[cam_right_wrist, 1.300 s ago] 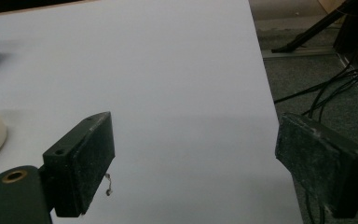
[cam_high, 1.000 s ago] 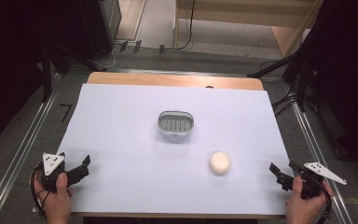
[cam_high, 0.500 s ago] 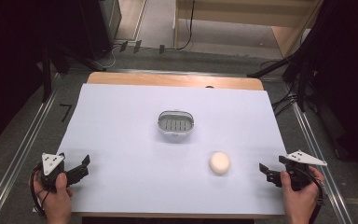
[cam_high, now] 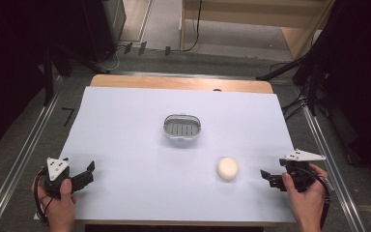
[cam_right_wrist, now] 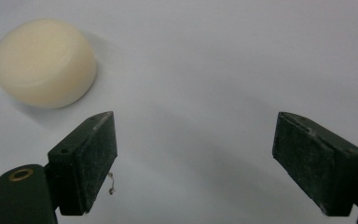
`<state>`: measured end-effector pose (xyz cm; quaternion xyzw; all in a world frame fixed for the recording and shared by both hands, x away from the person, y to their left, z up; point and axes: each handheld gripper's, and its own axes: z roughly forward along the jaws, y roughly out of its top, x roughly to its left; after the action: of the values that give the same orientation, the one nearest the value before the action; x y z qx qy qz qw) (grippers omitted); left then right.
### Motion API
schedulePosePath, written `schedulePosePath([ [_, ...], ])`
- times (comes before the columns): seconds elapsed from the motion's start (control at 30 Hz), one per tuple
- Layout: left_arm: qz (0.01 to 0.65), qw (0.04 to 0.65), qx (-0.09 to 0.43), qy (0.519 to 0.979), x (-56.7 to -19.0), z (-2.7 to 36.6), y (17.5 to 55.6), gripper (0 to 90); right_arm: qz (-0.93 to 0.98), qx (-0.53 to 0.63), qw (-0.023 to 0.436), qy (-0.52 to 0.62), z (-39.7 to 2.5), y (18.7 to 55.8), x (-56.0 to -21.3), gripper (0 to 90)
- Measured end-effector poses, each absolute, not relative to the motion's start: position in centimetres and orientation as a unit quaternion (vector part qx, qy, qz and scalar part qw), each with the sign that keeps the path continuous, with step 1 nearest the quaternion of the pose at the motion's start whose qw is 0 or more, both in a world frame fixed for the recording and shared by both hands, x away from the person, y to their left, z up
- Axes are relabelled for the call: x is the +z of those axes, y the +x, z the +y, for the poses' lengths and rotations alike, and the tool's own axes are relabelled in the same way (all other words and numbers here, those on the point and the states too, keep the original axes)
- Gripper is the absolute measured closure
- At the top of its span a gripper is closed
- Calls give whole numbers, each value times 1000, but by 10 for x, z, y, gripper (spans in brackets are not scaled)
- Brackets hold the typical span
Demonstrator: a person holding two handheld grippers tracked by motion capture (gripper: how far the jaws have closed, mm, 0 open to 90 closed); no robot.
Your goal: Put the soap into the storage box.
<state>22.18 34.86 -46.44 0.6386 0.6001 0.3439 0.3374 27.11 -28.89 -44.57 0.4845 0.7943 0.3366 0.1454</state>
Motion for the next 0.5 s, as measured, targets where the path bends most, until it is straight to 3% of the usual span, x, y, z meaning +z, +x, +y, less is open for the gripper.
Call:
schedulePosePath([
  [0.5, 594, 341, 342, 643, -465, 349, 222, 140, 834, 300, 111, 449, -260, 279, -437, 166],
])
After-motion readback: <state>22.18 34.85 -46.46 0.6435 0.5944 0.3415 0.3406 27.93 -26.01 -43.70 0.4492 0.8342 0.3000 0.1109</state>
